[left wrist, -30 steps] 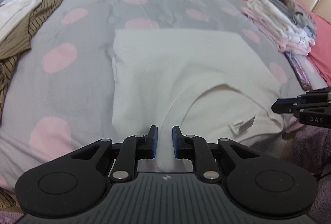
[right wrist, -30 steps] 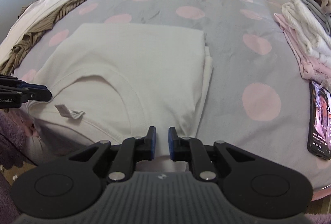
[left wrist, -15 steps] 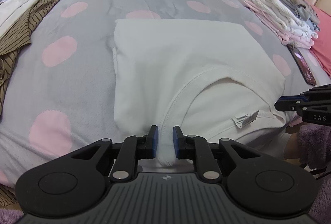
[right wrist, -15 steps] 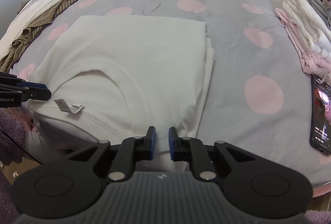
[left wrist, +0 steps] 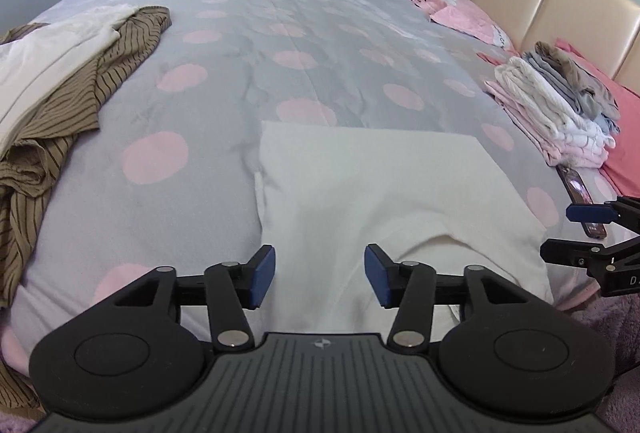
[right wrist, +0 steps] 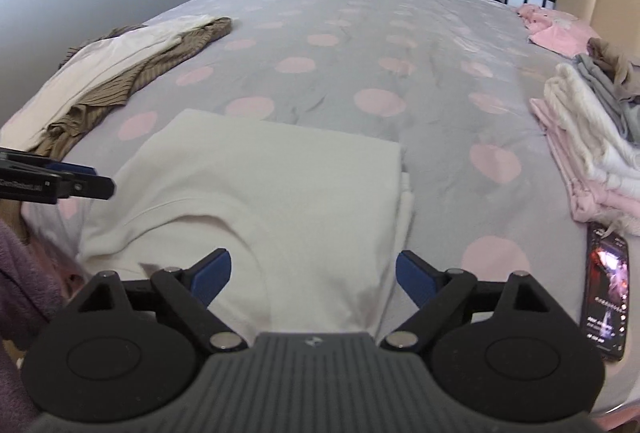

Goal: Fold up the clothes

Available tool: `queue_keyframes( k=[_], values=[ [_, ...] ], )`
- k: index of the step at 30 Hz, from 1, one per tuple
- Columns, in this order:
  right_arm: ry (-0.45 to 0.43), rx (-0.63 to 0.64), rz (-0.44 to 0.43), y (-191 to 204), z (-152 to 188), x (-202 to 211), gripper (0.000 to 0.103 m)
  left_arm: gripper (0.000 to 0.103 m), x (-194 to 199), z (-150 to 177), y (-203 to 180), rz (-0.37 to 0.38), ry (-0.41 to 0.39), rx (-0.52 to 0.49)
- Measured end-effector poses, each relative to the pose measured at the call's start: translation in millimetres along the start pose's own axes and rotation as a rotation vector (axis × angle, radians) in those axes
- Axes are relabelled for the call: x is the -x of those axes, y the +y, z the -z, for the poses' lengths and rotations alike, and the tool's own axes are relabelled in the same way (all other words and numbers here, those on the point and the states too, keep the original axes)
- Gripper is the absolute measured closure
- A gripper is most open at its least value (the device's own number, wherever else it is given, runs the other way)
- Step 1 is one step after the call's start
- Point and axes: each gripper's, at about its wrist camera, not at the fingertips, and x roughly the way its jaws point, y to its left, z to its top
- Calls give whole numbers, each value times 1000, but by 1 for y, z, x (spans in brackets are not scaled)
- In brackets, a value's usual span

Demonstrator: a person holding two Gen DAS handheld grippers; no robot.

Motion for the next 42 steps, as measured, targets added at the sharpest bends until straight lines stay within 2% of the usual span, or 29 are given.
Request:
queue_keyframes(
  k=[2,6,8,11,16,20,26,31,35,42],
  values=[
    [-3,-10,38,-6,-4,-4,11,51,-3,-4,7,8,-8,29],
    [11,-119,52,-35,-13,-14,11,51,-12,-12,20,14,-10,81],
    [11,-205,50,-48,-15,-18,11,51,-19,-15,23,21,0,83],
    [46,-264,51,-57,-18,-29,12,51,-31,-18,24,29,22,81],
    [51,-215,82,-55,-20,-45,12,52,-52,-18,28,32,70,97],
    [65,-221,60,-56,-19,-55,12,52,-63,-16,31,40,103,106],
    [89,-237,44,-59,-18,-66,11,50,-73,-10,49,93,136,226],
    [117,-259,37,-60,-17,-77,11,53,-83,-10,42,101,155,188],
    [129,-268,26,-59,-17,-81,11,61,-87,-10,42,127,162,212],
    [166,-280,-21,-58,-17,-86,13,67,-87,-11,38,118,164,196]
  ],
)
